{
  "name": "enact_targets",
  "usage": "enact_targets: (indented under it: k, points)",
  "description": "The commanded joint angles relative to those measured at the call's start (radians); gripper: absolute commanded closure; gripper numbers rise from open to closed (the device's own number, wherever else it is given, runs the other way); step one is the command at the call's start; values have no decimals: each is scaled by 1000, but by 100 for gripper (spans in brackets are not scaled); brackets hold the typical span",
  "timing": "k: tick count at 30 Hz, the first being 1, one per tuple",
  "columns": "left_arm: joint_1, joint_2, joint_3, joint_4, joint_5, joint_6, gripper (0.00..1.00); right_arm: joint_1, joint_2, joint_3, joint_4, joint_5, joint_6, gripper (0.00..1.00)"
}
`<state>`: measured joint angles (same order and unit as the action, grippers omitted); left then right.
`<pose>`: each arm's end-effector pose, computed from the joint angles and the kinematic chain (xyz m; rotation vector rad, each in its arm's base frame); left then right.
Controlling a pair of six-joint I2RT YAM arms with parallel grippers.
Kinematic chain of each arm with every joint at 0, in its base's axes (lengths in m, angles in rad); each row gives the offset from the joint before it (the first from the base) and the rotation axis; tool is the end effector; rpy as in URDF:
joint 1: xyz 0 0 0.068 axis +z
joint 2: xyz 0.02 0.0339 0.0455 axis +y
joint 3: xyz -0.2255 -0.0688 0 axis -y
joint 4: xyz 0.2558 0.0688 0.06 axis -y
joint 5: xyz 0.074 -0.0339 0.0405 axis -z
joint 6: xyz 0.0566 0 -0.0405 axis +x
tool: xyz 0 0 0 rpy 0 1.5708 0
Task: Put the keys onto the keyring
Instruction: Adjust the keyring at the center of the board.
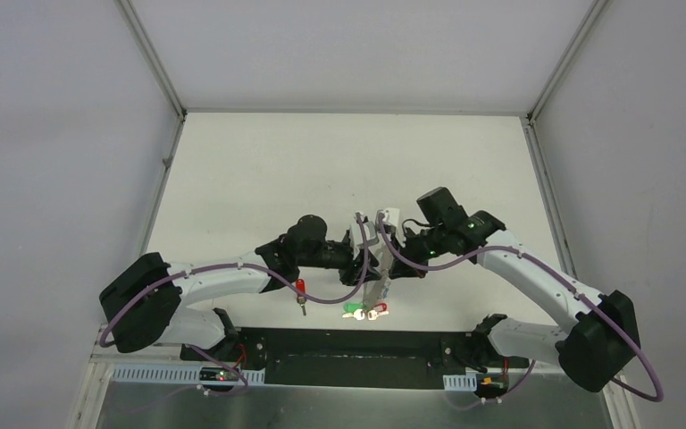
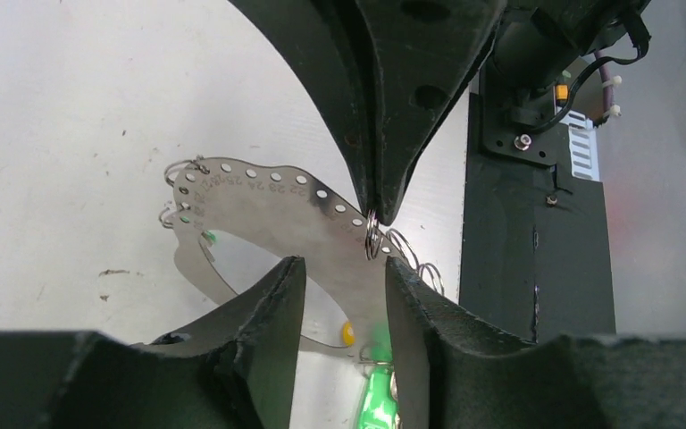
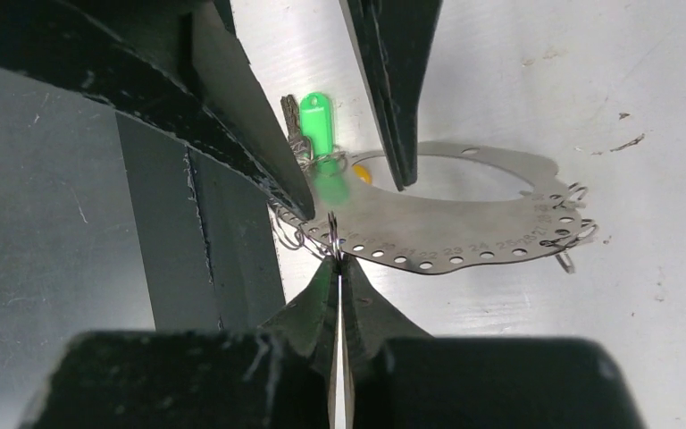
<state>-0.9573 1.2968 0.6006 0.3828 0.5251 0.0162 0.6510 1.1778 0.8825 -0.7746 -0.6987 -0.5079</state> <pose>0.1557 -0.2704 0.1747 1.2591 1.5578 -1.1190 0.1785 0.1818 0.2018 -1.5845 1.9902 0.9667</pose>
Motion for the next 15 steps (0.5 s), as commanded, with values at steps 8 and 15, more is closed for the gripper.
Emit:
enact_targets:
  k: [8,15]
  points:
    - [-34,64,42,146,85,21,77,6,-69,3,18,-14,-27,100]
    - [-38,58,50,147,69,18,73,6,-58,1,17,-19,-32,100]
